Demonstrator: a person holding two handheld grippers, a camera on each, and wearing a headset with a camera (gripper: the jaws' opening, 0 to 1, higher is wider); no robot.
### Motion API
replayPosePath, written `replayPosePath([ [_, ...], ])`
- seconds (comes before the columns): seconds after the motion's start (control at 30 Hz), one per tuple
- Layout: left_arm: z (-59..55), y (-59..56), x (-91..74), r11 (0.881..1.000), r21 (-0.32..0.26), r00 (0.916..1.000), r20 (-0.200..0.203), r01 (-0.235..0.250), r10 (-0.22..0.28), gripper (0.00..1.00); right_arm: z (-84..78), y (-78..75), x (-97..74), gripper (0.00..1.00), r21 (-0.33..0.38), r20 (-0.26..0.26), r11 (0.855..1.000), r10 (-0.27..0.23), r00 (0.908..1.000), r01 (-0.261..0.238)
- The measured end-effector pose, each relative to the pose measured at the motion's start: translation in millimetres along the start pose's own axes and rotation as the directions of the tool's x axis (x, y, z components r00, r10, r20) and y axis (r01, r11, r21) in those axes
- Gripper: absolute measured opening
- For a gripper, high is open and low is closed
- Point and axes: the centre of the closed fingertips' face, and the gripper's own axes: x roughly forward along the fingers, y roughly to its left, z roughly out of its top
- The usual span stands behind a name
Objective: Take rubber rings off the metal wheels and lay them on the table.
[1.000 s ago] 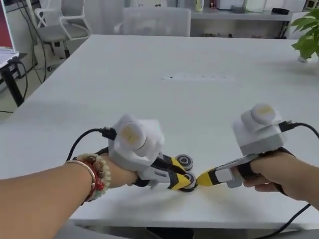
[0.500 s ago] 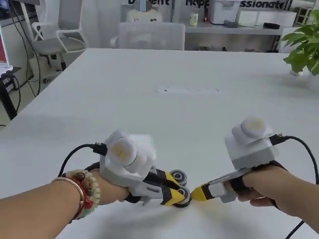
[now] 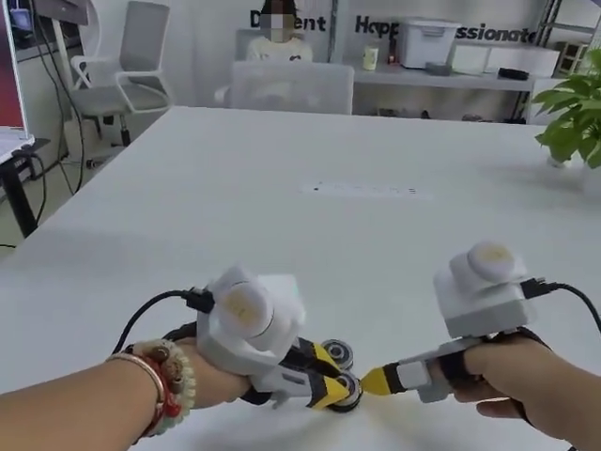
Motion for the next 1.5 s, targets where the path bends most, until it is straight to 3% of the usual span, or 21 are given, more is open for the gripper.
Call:
replayPosePath([
  [0.4, 0.8, -1.7, 0.0, 1.0, 0.025, 1.0, 0.001, 0.006, -0.006, 0.07, 3.0, 3.7, -1.6, 0.0, 0.083, 0.009, 0.996, 0.021, 0.9997, -0.022],
  [0.67, 0.4, -1.9, -0.7, 1.0, 0.009, 0.9999, 0.007, 0.009, -0.009, 0.07, 4.6, 7.2, -1.5, 0.0, 0.063, 0.004, 0.998, 0.032, 0.9995, -0.032],
  [1.0, 0.4, -2.6, -1.4, 0.999, 0.031, 1.0, 0.003, 0.007, -0.007, 0.07, 6.3, 13.0, -1.2, 0.0, 0.03, -0.001, 0.998, 0.047, 0.9989, -0.047],
  [1.2, 0.0, -3.0, -0.3, 1.0, 0.016, 1.0, 0.003, 0.007, -0.007, 0.07, 8.6, 21.9, 0.5, 0.0, 0.015, 0.004, 0.997, 0.077, 0.997, -0.077],
  [1.33, 0.1, -3.7, 0.7, 1.0, 0.005, 1.0, 0.003, 0.005, -0.005, 0.07, 15.8, 35.5, -2.0, 0.0, 0.023, 0.035, 0.989, 0.144, 0.989, -0.144],
  [1.37, 0.2, -3.8, 0.6, 1.0, 0.005, 1.0, 0.001, 0.002, -0.002, 0.07, 12.5, 26.5, -1.4, 0.0, 0.011, 0.016, 0.996, 0.089, 0.9959, -0.09],
  [1.4, 0.3, -3.6, 0.8, 1.0, 0.008, 1.0, -0.003, -0.001, 0.001, 0.07, 11.0, 23.2, 0.1, 0.0, -0.02, 0.014, 0.997, 0.077, 0.9969, -0.077],
  [1.5, 0.4, -3.5, 0.9, 1.0, 0.016, 1.0, -0.008, -0.003, 0.003, 0.07, 5.6, 22.8, 2.2, 0.0, -0.002, 0.0, 0.996, 0.089, 0.996, -0.089],
])
